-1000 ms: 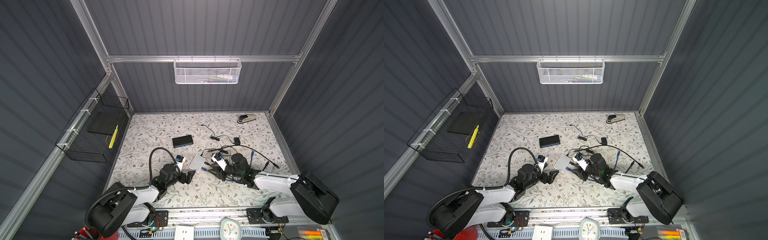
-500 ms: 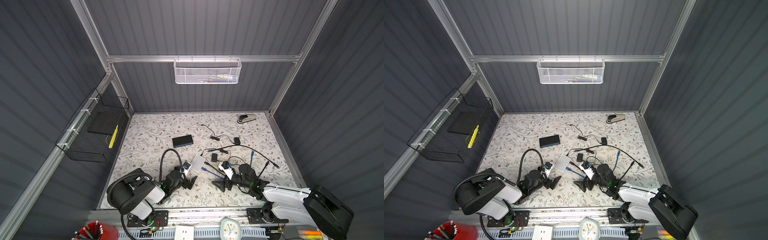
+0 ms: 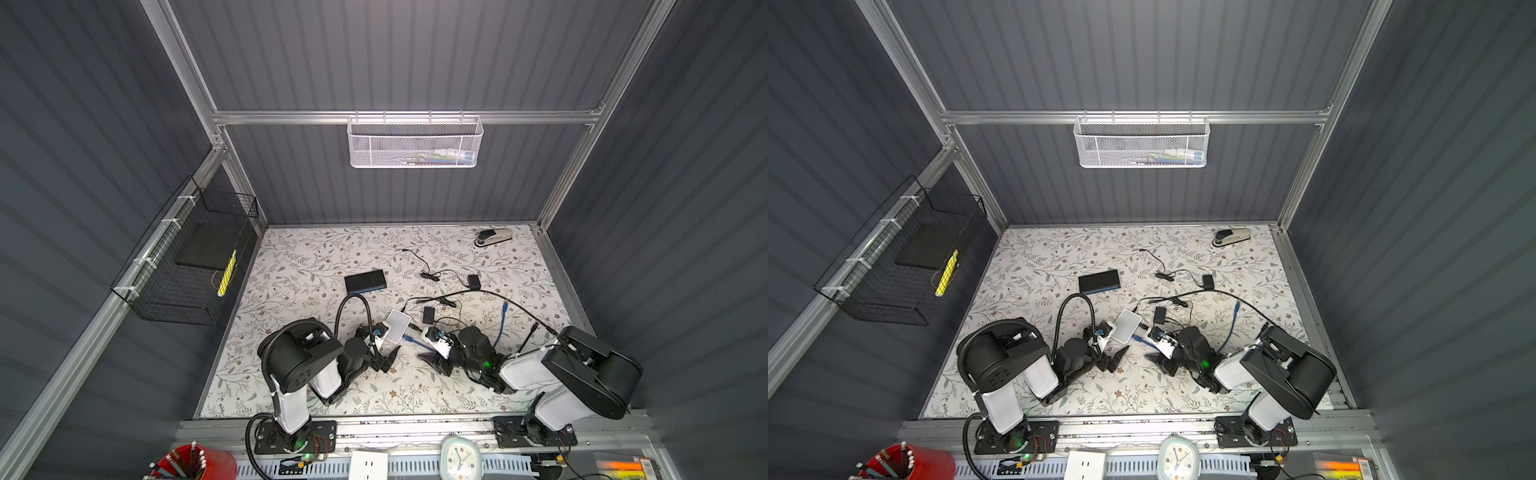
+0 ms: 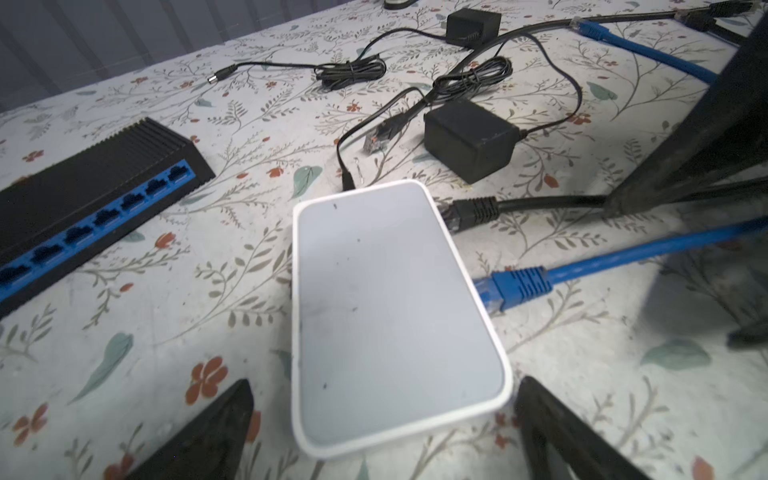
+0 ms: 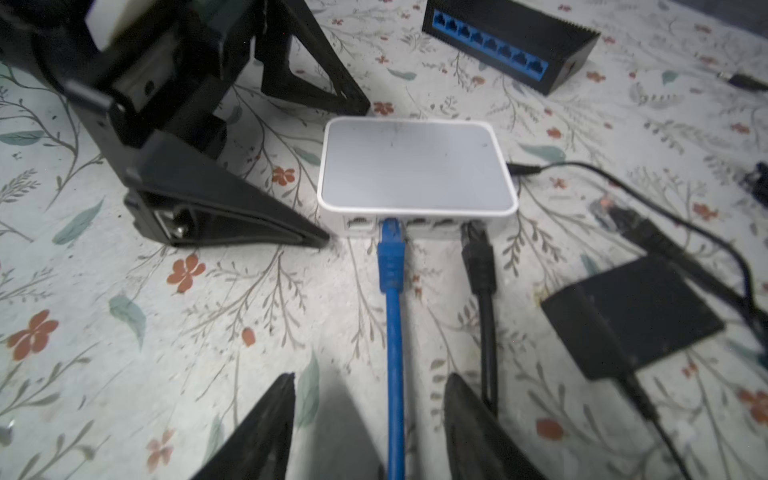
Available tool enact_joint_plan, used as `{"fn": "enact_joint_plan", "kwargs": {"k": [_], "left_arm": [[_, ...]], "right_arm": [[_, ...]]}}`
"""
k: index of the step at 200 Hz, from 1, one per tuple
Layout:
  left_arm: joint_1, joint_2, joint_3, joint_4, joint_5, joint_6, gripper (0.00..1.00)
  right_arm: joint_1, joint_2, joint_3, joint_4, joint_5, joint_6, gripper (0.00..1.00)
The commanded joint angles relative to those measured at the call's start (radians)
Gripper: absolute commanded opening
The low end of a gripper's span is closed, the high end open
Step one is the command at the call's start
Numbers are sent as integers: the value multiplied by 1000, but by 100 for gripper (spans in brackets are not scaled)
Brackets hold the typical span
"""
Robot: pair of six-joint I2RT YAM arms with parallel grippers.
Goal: Insert the plug into the switch port
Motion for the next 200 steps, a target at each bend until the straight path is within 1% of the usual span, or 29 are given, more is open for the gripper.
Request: {"fn": "enact_joint_plan", "kwargs": {"k": [1, 12, 23, 43, 56, 73, 76, 86, 118, 131, 145, 158, 184, 200], "left_arm": [[23, 63, 28, 31, 39, 52, 97], [41, 97, 44, 36, 79, 41, 94], [50, 135, 54, 54, 89, 37, 90], [72, 188, 42, 135, 113, 15, 85], [79, 198, 32, 157, 129, 7, 82], [81, 186, 36, 122, 152, 0, 79], [81, 180, 37, 111, 156, -3, 79], [81, 161, 37, 78, 166, -12, 79], [80, 111, 43, -24, 179, -26, 77], [79, 111, 45, -28, 176, -28, 77], [79, 109, 39, -20, 179, -34, 79], [79, 100, 35, -27, 180, -36, 79], [79, 51, 15, -60, 176, -58, 78], [78, 27, 11, -89, 165, -64, 78]], "right_arm": [[-16, 56, 27, 63, -22, -47, 56], [-24, 82, 43, 55, -38, -47, 55], [-31, 102, 58, 43, -49, -48, 54], [-48, 127, 74, 40, -74, -46, 51], [-58, 136, 97, 6, -85, -53, 50], [-60, 153, 130, -38, -86, -77, 47], [-61, 158, 133, -39, -118, -79, 47], [-68, 166, 144, -45, -134, -83, 47], [-73, 189, 176, -71, -135, -82, 46], [-72, 202, 183, -77, -138, -82, 44], [-72, 208, 188, -79, -141, -79, 43], [-72, 211, 193, -87, -131, -79, 40], [-72, 211, 209, -135, -107, -80, 35], [-71, 215, 212, -140, -107, -78, 35]]}}
